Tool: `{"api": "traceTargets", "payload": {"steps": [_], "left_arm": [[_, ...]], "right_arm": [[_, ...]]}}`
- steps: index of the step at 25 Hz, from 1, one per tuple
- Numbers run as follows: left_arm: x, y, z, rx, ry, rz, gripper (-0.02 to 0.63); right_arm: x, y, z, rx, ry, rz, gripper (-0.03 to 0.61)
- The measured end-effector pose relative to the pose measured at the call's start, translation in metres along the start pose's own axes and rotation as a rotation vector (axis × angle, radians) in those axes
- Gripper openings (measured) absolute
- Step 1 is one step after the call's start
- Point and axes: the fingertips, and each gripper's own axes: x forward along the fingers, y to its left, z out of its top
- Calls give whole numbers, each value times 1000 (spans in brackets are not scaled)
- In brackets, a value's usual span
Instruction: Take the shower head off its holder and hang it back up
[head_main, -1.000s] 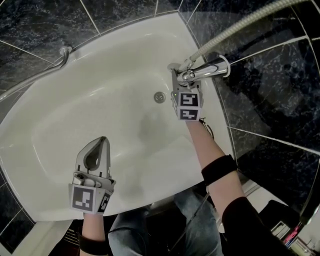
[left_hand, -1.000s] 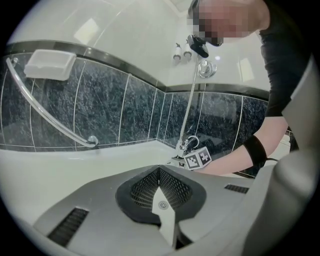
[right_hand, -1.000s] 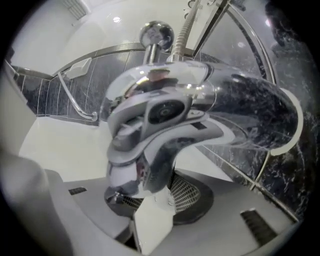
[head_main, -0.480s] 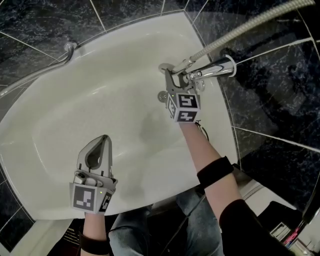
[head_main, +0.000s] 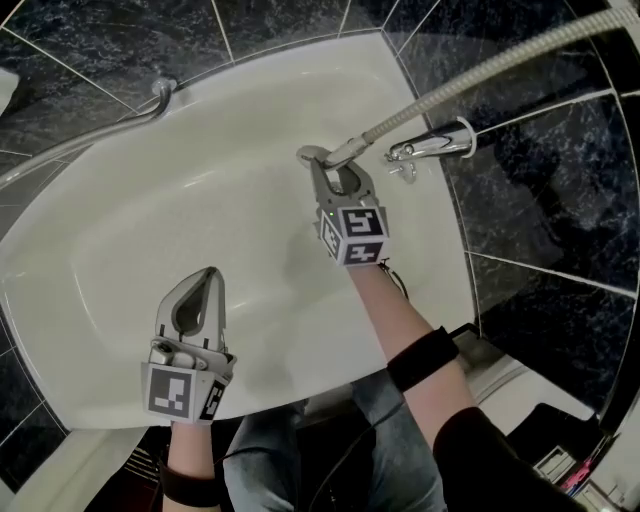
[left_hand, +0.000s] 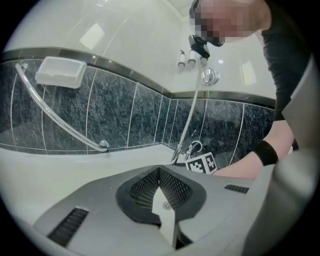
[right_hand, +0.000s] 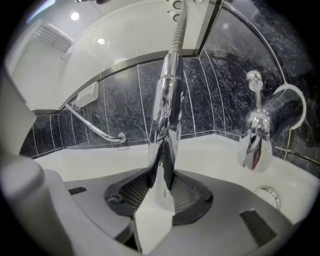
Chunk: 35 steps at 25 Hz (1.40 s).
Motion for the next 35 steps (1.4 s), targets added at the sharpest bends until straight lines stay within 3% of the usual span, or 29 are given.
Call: {"api": "traceTargets", "payload": {"steps": [7, 13, 17, 25, 35], "left_arm": [[-49, 6, 32, -23, -1, 58, 0], [-112, 17, 64, -60, -2, 161, 0], [-162, 29, 93, -96, -15, 240, 0], [-286, 59, 205, -115, -106, 441, 0], [-406, 79, 372, -66, -266, 580, 0]], "right_arm": [[-51, 78, 18, 22, 39, 105, 146], [-108, 182, 66, -13, 8, 315, 144], [-150, 254, 115, 36, -16, 443, 144], [-212, 381, 269, 190, -53, 617, 143], [-279, 463, 494, 172, -192, 739, 130]]}}
